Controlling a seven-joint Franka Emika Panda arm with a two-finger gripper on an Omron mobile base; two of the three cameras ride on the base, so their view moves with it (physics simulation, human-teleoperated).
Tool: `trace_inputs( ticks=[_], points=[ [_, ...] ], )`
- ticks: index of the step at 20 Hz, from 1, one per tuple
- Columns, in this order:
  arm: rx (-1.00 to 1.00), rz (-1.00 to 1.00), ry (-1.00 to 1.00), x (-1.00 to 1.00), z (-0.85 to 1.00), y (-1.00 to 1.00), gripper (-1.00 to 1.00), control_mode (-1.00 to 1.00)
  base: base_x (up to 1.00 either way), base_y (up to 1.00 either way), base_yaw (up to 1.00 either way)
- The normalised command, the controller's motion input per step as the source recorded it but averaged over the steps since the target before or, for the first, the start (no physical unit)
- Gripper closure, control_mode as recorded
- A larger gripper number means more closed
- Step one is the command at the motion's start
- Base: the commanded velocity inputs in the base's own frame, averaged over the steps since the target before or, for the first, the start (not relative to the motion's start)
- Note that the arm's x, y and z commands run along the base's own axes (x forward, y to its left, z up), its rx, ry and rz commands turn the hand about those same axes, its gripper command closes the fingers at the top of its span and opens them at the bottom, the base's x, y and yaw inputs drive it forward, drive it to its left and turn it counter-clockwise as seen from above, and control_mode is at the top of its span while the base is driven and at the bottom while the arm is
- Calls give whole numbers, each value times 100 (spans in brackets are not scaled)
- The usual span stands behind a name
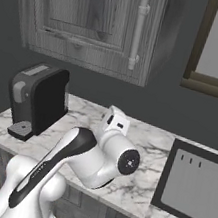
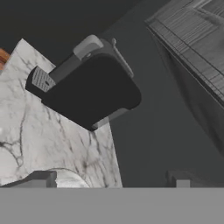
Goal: Clear the mugs and bowl far away from the sink.
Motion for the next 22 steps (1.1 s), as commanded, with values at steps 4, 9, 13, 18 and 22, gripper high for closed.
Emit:
trace_inputs(
  ticks=[4,9,13,18,22],
  points=[
    [0,0,16,0,-10,-4,-100,-100,0,0,0],
    [-2,0,19,0,-22,-17,-100,-100,0,0,0],
    [-5,1,16,0,-36,-15,-100,-100,0,0,0],
    [-1,10,12,0,-39,-5,-100,-100,0,0,0],
    [0,14,11,0,-35,0,-100,-100,0,0,0]
  ],
)
